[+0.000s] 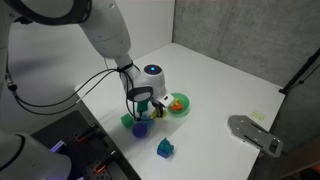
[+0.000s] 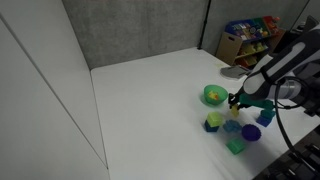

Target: Pick up the yellow toy from the table and put it in the green bowl

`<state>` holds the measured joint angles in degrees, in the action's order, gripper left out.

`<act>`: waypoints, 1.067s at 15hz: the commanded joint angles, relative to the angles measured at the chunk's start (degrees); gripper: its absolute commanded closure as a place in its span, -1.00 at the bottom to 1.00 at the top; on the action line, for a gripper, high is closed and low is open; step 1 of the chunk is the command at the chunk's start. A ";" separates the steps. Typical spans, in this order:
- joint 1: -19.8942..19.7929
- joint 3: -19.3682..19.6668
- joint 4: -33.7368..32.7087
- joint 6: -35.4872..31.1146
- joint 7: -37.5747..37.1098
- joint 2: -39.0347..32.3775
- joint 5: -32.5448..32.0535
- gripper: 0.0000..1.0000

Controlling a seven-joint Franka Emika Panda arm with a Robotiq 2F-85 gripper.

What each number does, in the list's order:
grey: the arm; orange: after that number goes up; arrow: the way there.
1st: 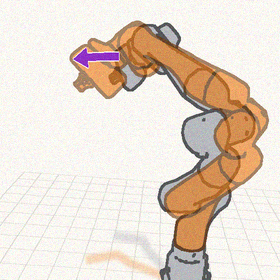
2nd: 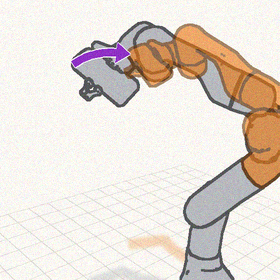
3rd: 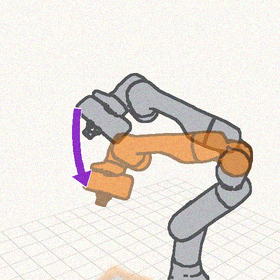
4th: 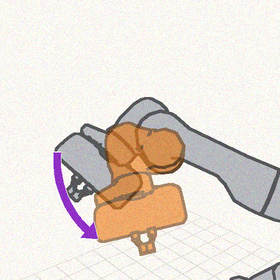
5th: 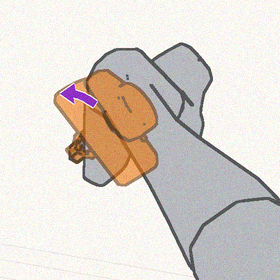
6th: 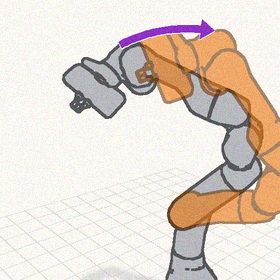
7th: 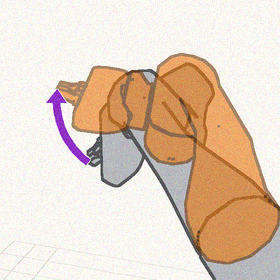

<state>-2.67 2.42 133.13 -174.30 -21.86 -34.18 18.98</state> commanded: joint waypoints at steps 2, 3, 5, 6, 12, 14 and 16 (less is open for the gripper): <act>1.09 -0.29 2.73 1.88 0.34 8.54 0.14 0.76; 1.75 0.09 1.91 1.95 -0.08 9.19 -0.01 0.76; 3.43 1.45 -0.12 2.19 -1.15 9.71 -0.54 0.76; 4.15 2.09 -0.94 2.00 -1.53 9.86 -0.76 0.76; 10.82 9.72 -9.21 0.21 -7.28 7.27 -2.10 0.76; 13.15 12.77 -11.04 0.28 -8.85 6.43 -2.09 0.67; 12.76 12.96 -11.85 0.90 -9.09 6.47 -2.18 -0.28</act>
<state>9.27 13.70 123.84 -174.12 -28.34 -26.43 18.14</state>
